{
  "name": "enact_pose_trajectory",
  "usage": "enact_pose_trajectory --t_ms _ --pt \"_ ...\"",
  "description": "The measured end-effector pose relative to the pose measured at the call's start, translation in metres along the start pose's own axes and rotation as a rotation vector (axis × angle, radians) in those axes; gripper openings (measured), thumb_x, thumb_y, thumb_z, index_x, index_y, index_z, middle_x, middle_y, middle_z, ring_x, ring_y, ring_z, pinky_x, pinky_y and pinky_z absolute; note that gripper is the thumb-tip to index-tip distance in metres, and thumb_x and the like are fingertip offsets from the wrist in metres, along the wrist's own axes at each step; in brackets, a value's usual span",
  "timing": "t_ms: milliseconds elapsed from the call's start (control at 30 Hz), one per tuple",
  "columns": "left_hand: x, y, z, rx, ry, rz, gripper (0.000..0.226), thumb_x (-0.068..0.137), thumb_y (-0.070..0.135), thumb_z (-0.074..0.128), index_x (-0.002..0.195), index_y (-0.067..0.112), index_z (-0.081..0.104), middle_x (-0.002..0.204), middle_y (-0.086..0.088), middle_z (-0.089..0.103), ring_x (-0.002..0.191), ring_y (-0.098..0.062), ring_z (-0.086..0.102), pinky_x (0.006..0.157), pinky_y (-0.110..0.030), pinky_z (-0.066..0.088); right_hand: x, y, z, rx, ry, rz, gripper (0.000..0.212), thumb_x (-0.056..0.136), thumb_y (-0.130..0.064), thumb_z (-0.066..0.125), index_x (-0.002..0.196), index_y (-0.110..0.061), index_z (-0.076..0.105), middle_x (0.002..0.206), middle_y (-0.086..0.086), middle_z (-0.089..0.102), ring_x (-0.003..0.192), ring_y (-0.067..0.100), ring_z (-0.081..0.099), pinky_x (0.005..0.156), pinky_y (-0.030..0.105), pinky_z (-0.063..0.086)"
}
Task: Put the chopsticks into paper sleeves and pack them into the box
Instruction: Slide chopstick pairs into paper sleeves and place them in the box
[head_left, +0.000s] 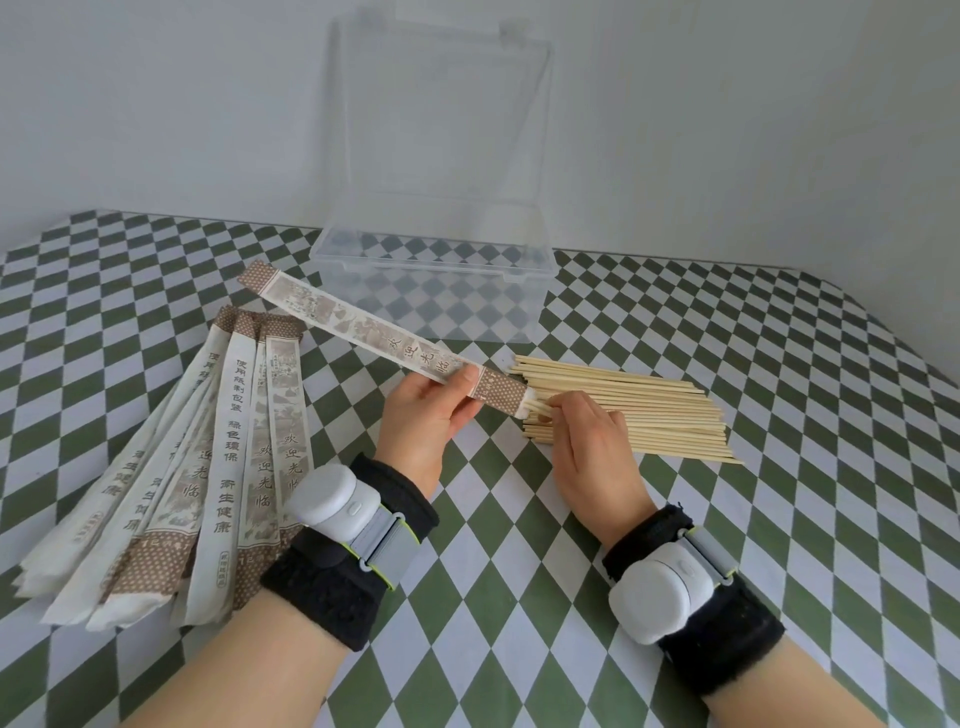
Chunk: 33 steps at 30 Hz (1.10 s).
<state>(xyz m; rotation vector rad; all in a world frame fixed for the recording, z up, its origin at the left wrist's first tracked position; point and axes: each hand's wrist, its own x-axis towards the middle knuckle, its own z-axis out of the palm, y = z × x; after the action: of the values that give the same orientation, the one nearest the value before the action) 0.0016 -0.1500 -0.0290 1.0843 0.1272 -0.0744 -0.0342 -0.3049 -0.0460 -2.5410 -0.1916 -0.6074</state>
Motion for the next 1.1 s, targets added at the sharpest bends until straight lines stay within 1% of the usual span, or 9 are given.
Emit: enact_pose_trajectory --t_ms 100,167,233,300,433,600,767,933,1100 --pt "-0.001 0.0 0.001 0.008 0.002 0.001 0.026 0.087 0.009 0.062 0.112 0.004 0.061 0.104 -0.006 0.067 0.091 -0.011 0.067 0.071 -0.019 0.055 0.0 0.0 -0.001 0.179 -0.029 0.019 0.026 0.094 -0.018 0.032 0.089 -0.005 0.054 0.072 0.0 0.052 0.064 0.016 0.045 0.058 0.029 0.036" --pt "-0.002 0.002 0.0 -0.032 0.032 0.031 0.023 0.087 0.009 0.062 0.11 0.006 0.061 0.101 -0.003 0.068 0.088 -0.009 0.068 0.07 -0.017 0.054 0.002 -0.001 -0.004 0.3 -0.026 0.102 0.021 0.097 -0.016 0.036 0.093 -0.008 0.056 0.07 -0.003 0.051 0.063 0.01 0.045 0.055 0.018 0.036" --pt "-0.001 0.004 -0.001 -0.068 0.068 0.055 0.022 0.088 0.009 0.06 0.11 0.007 0.061 0.1 -0.002 0.068 0.086 -0.007 0.069 0.07 -0.016 0.053 0.003 0.0 -0.008 0.385 -0.012 0.189 0.018 0.096 -0.014 0.04 0.092 -0.009 0.056 0.07 0.001 0.053 0.059 0.008 0.043 0.053 0.015 0.035" --pt "-0.001 0.005 -0.002 -0.079 0.084 0.058 0.019 0.088 0.01 0.06 0.107 0.008 0.061 0.098 -0.001 0.069 0.085 -0.006 0.069 0.07 -0.016 0.053 0.004 0.0 -0.01 0.416 0.001 0.223 0.018 0.096 -0.015 0.042 0.088 -0.007 0.056 0.07 0.004 0.053 0.059 0.009 0.042 0.054 0.016 0.036" --pt "-0.003 0.006 0.001 -0.065 0.057 0.052 0.011 0.088 0.01 0.06 0.099 0.012 0.063 0.094 0.001 0.07 0.083 -0.004 0.069 0.07 -0.016 0.053 0.004 -0.002 -0.011 0.445 -0.017 0.226 0.017 0.096 -0.015 0.043 0.086 -0.01 0.056 0.067 -0.002 0.051 0.057 0.005 0.043 0.053 0.014 0.037" --pt "-0.006 0.004 0.003 -0.016 0.003 0.025 0.022 0.087 0.009 0.062 0.109 0.007 0.061 0.097 -0.002 0.069 0.087 -0.009 0.068 0.071 -0.018 0.055 0.004 -0.005 -0.011 0.469 -0.085 0.156 0.017 0.095 -0.012 0.044 0.083 -0.014 0.055 0.065 -0.009 0.048 0.058 0.0 0.044 0.054 0.011 0.035" --pt "-0.005 0.005 0.003 -0.056 0.015 0.0 0.015 0.087 0.01 0.062 0.101 0.009 0.063 0.092 -0.001 0.07 0.083 -0.007 0.068 0.066 -0.016 0.054 0.003 -0.009 -0.016 0.57 -0.138 0.107 0.026 0.095 -0.012 0.043 0.076 -0.028 0.051 0.065 -0.008 0.049 0.059 0.005 0.042 0.056 0.013 0.035" --pt "-0.006 0.006 0.003 -0.056 0.008 0.002 0.01 0.086 0.011 0.063 0.096 0.012 0.064 0.088 0.001 0.07 0.08 -0.005 0.069 0.065 -0.015 0.053 0.003 -0.01 -0.017 0.593 -0.141 0.08 0.025 0.094 -0.012 0.045 0.079 -0.031 0.052 0.068 -0.007 0.051 0.061 0.006 0.044 0.057 0.012 0.037" --pt "-0.005 0.005 0.004 -0.026 -0.063 0.017 0.009 0.085 0.012 0.063 0.094 0.009 0.065 0.089 -0.001 0.071 0.086 -0.01 0.068 0.069 -0.018 0.054 0.003 -0.007 -0.015 0.646 -0.143 0.123 0.015 0.093 -0.019 0.046 0.084 -0.028 0.053 0.082 0.001 0.06 0.076 0.027 0.052 0.065 0.029 0.045"
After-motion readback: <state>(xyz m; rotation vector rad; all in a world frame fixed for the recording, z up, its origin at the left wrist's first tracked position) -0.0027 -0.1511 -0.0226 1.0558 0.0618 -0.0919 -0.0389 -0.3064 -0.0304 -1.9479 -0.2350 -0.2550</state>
